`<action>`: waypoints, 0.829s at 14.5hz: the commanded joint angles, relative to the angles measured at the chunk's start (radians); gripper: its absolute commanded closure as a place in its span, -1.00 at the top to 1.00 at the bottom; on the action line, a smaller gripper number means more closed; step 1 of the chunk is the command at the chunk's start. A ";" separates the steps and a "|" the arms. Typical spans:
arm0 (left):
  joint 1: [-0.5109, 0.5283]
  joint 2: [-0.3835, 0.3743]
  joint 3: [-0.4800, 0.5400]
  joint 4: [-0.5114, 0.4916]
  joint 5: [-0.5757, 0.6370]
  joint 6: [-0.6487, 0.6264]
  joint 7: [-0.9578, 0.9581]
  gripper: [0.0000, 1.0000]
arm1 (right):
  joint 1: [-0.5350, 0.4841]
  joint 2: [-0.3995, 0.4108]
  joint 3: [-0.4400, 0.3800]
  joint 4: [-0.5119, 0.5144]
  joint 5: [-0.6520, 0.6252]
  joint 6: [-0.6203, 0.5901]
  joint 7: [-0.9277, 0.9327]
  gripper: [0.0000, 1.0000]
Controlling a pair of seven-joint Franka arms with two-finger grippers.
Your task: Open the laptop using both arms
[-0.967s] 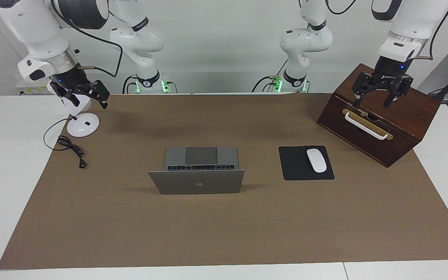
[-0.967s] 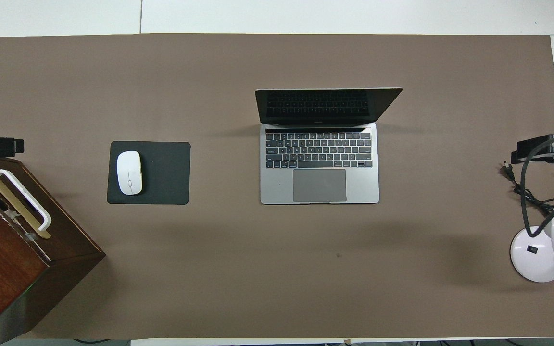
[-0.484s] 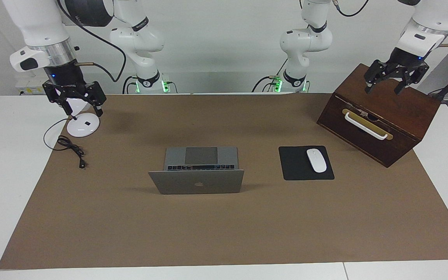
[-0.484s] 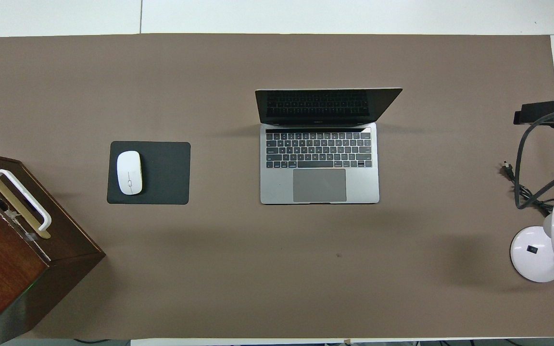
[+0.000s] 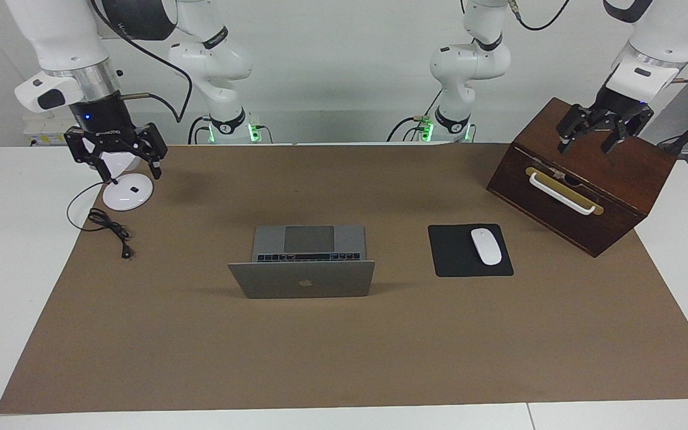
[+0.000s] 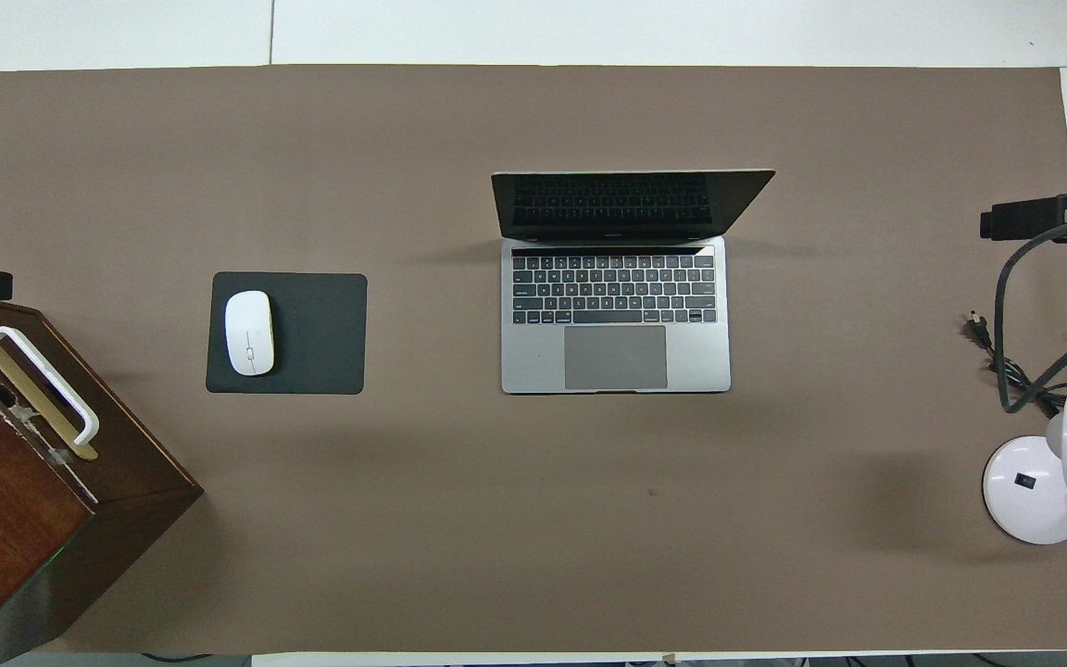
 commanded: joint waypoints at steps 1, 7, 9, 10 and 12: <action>0.007 -0.012 -0.009 -0.020 0.015 0.021 -0.016 1.00 | -0.002 0.011 0.004 0.019 -0.014 -0.018 0.008 1.00; 0.008 -0.013 -0.009 -0.020 0.013 0.020 -0.015 1.00 | 0.000 0.013 0.010 0.023 -0.002 -0.033 0.028 1.00; 0.008 -0.013 -0.009 -0.022 0.015 0.020 -0.015 1.00 | 0.000 0.013 0.012 0.023 -0.001 -0.032 0.029 1.00; 0.007 -0.013 -0.009 -0.022 0.015 0.018 -0.015 1.00 | 0.001 0.013 0.023 0.023 0.001 -0.029 0.029 1.00; 0.008 -0.013 -0.009 -0.022 0.015 0.018 -0.015 1.00 | 0.000 0.013 0.047 0.025 0.002 -0.016 0.046 1.00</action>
